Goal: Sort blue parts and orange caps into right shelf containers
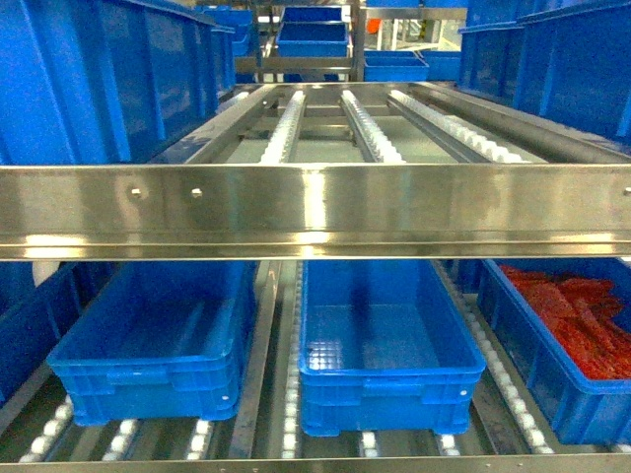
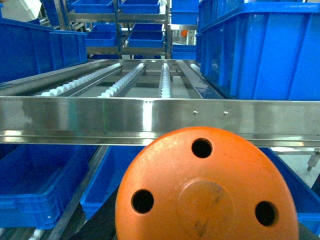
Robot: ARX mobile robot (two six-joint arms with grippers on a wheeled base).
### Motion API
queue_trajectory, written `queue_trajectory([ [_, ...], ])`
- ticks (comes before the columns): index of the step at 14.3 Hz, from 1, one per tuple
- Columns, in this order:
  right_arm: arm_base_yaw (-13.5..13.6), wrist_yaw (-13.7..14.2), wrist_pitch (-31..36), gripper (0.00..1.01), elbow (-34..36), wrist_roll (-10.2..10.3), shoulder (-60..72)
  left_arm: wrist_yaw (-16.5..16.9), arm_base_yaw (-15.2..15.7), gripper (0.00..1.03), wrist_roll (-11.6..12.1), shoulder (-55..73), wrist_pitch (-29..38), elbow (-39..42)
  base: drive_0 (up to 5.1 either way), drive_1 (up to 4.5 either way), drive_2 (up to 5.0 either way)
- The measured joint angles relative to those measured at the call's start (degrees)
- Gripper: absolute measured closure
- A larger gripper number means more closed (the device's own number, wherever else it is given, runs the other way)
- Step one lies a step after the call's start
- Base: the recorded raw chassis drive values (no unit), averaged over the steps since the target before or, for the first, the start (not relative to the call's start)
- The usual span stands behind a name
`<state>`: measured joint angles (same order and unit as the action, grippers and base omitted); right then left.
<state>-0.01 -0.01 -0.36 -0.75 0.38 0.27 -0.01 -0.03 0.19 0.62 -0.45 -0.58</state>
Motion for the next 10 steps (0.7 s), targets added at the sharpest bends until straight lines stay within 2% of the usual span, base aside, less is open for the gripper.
queue_trajectory([
  [10,0.0,0.0,0.1,0.56,0.0,0.0,0.0,0.0,0.0,0.6,0.0,0.0,0.0,0.0,-5.0,2.4,2.4],
])
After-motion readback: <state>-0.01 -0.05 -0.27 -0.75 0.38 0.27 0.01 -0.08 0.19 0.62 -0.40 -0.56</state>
